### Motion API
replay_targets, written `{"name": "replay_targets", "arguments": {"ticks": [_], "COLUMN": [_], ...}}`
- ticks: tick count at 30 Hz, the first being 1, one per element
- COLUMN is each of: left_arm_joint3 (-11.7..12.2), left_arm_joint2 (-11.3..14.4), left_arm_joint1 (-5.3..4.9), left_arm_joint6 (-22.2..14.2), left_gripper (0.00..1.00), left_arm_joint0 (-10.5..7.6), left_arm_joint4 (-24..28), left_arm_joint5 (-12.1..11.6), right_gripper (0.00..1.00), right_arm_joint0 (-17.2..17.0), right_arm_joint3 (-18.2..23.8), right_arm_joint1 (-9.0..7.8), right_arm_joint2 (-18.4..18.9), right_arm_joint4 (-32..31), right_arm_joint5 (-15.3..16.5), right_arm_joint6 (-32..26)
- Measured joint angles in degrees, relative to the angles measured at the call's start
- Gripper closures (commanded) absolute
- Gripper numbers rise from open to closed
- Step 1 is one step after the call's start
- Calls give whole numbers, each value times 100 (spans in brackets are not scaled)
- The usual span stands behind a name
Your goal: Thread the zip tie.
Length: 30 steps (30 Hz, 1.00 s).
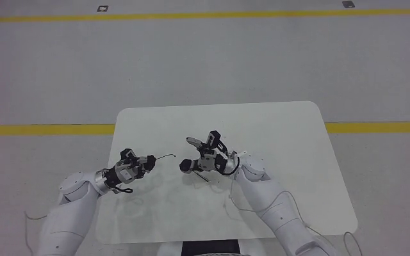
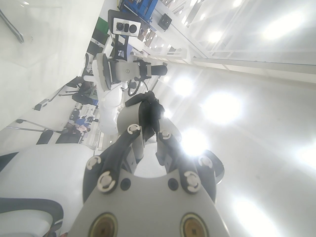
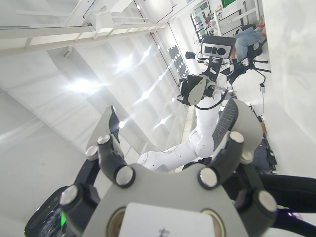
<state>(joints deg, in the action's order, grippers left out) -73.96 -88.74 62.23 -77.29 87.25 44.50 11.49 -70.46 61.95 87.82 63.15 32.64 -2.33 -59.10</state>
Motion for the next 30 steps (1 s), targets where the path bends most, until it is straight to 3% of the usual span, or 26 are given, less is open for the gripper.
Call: {"name": "replay_targets", "arguments": {"ticks": [1,2,11,19,30], "left_arm_joint3": [0,0,0,0,0], "left_arm_joint2": [0,0,0,0,0], "left_arm_joint1": [0,0,0,0,0], "left_arm_joint6": [0,0,0,0,0], "left_gripper": [100,100,100,100,100], "left_arm_joint0": [0,0,0,0,0], "left_arm_joint4": [0,0,0,0,0], "left_arm_joint5": [0,0,0,0,0], "right_gripper": [51,54,67,67,78], "right_arm_joint0": [18,34,190,325,491], "right_arm_joint3": [-51,-94,-516,-820,-1052], "right_arm_joint1": [5,9,47,84,124], "right_arm_joint2": [-34,-60,-255,-411,-588], "right_arm_joint4": [54,87,421,654,814], "right_arm_joint5": [22,47,292,421,538], "right_arm_joint6": [-34,-51,-216,-320,-392]}}
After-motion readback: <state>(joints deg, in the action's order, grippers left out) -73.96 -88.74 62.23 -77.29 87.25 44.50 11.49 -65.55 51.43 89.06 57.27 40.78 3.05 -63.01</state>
